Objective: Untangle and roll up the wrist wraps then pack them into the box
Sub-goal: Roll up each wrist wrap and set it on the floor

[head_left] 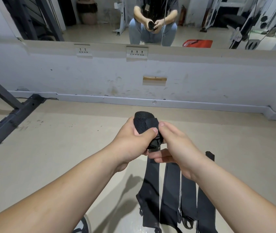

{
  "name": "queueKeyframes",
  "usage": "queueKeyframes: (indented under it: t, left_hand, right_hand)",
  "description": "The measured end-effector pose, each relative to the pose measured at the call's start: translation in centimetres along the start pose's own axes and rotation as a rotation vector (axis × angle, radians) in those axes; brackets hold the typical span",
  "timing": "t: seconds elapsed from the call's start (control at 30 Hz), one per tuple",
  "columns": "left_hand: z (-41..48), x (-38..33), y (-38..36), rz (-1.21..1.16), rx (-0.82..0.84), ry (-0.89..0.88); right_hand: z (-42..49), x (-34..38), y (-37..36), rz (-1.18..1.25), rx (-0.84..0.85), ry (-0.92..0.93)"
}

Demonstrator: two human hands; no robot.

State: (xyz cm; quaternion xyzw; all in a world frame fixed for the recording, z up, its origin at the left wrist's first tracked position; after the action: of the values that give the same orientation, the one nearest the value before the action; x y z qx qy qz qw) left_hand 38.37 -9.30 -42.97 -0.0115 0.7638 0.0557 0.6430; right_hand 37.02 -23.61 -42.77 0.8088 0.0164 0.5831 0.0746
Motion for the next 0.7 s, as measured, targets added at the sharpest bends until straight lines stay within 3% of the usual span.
queueKeyframes:
  t: [0.17, 0.33, 0.43, 0.7]
  left_hand:
    - [0.3, 1.4, 0.7, 0.091, -0.037, 0.079]
    - [0.2, 2.2, 2.3, -0.06, 0.093, 0.366]
    - [0.7, 3.4, 4.0, -0.114, 0.062, 0.489]
    - [3.5, 8.7, 7.9, 0.256, 0.016, 0.508]
  right_hand:
    - [1.1, -1.2, -0.2, -0.108, -0.044, -0.013]
    - [2.1, -2.8, -1.1, -0.11, -0.035, -0.07]
    - [2.2, -4.4, -2.1, -0.182, -0.005, -0.078]
    - [4.7, -9.9, -7.2, -0.395, 0.123, -0.204]
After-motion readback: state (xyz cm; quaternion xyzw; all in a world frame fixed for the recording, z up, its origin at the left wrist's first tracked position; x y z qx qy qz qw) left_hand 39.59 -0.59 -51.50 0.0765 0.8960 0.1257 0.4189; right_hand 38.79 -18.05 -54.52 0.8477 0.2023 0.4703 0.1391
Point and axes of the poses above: each hand's wrist, its own z-axis towards the middle knuckle, its own y-axis out of the back of the hand, x = y × z, the point moved 4 cm from there along z, towards the middle knuckle, and after that the axes turned 12 degrees about -x, right-handed, at the moved point
